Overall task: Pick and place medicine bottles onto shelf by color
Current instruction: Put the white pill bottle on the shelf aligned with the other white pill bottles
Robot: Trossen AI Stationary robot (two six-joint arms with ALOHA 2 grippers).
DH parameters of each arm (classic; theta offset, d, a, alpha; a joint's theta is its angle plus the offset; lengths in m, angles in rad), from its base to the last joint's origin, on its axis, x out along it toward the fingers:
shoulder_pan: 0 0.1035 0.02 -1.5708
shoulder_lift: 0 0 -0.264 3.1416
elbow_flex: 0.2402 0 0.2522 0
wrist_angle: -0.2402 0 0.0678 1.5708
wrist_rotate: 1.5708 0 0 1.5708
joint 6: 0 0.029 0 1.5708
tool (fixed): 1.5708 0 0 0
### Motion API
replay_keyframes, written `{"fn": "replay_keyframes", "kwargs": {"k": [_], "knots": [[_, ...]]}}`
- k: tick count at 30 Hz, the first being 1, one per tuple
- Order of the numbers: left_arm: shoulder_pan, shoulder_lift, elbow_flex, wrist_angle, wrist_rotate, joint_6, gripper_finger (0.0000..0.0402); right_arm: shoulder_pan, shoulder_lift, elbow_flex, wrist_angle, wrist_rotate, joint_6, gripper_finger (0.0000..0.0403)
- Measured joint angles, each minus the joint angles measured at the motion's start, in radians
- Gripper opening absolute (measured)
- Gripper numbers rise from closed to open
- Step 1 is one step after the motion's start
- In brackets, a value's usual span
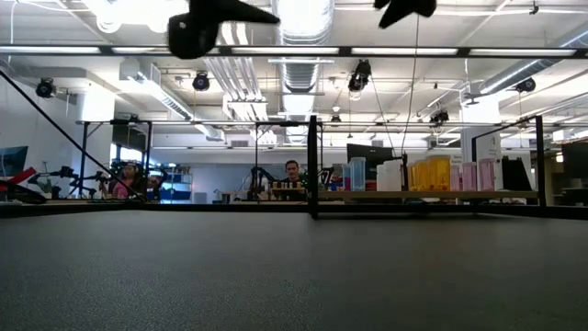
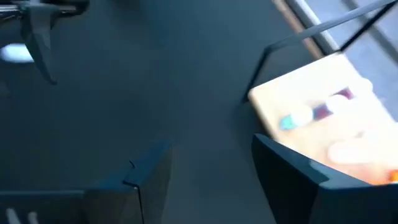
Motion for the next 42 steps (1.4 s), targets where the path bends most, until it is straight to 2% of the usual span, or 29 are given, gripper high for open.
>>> {"fn": "replay_keyframes", "kwargs": {"k": [3,9,14,20,24,29,34,42], "knots": [[-0.084,0.001,0.000,-0.045,0.108,-0.157,0.0167,0.075,-0.013,0.000,-0.027,0.000,0.017,0.0210],[-0.258,0.002,0.000,-0.255,0.198,-0.544,0.0166,0.191,-0.015,0.000,-0.036,0.000,0.020,0.0210],[-0.385,0.002,0.000,-0.439,0.313,-0.882,0.0166,0.240,-0.007,-0.002,-0.030,0.006,0.004,0.0210],[-0.499,0.021,0.000,-0.593,0.422,-1.136,0.0166,0.251,-0.006,-0.012,-0.032,0.061,0.002,0.0210],[-0.522,0.080,0.000,-0.617,0.492,-1.170,0.0166,0.250,-0.006,-0.014,-0.038,0.075,-0.014,0.0210],[-0.521,0.189,0.008,-0.627,0.608,-1.119,0.0166,0.250,-0.006,-0.014,-0.039,0.078,-0.045,0.0210],[-0.514,0.260,0.016,-0.631,0.611,-1.110,0.0166,0.250,-0.007,-0.014,-0.038,0.080,-0.062,0.0210],[-0.512,0.269,0.021,-0.712,0.583,-1.110,0.0166,0.250,-0.007,-0.014,-0.028,0.081,-0.061,0.0210]]}}
